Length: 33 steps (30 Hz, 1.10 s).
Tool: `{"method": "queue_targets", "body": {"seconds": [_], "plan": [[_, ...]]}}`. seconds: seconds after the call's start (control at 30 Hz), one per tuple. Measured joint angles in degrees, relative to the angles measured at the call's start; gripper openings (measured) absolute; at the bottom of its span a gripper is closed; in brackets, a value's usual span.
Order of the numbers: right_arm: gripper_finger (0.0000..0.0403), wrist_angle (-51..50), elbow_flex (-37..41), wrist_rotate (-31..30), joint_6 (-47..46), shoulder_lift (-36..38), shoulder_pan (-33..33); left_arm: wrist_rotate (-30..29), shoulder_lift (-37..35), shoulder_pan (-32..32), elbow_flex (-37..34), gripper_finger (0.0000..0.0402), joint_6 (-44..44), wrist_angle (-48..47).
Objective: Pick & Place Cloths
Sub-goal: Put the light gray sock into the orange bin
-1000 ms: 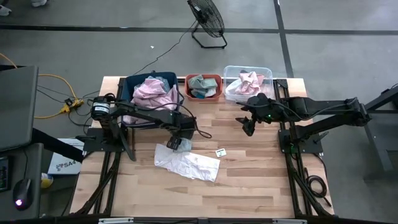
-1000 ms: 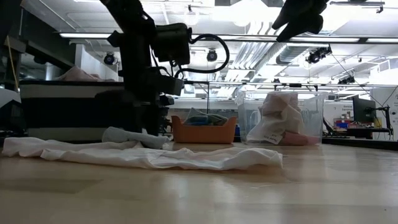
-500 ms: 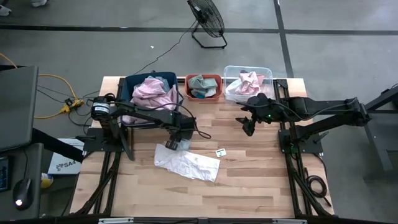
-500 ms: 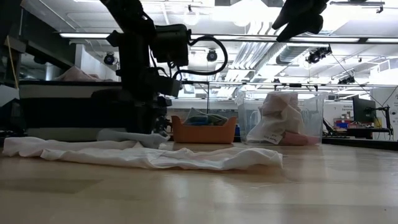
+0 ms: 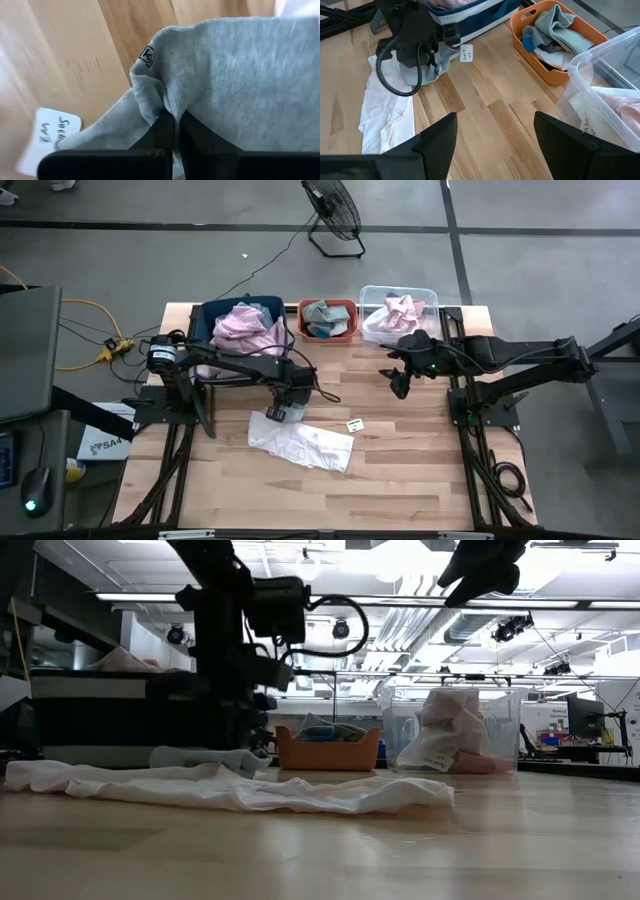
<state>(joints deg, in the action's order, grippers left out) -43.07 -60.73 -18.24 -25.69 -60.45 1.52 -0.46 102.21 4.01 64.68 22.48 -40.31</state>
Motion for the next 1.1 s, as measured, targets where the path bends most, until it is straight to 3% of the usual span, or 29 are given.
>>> {"method": "queue_targets", "body": {"seconds": [0.33,0.77,1.1], "plan": [[0.0256,0.0,0.0,0.0,0.0,0.0,0.0,1.0,-0.1,0.0,8.0,0.0003,0.2,-5.7],[0.0256,0.0,0.0,0.0,0.2,0.0,0.0,1.0,-0.2,0.0,17.7,0.0002,1.5,-6.4],[0.0256,0.0,0.0,0.0,1.4,0.0,0.0,-14.1,-0.2,0.1,23.6,0.0001,4.4,-5.7]]}}
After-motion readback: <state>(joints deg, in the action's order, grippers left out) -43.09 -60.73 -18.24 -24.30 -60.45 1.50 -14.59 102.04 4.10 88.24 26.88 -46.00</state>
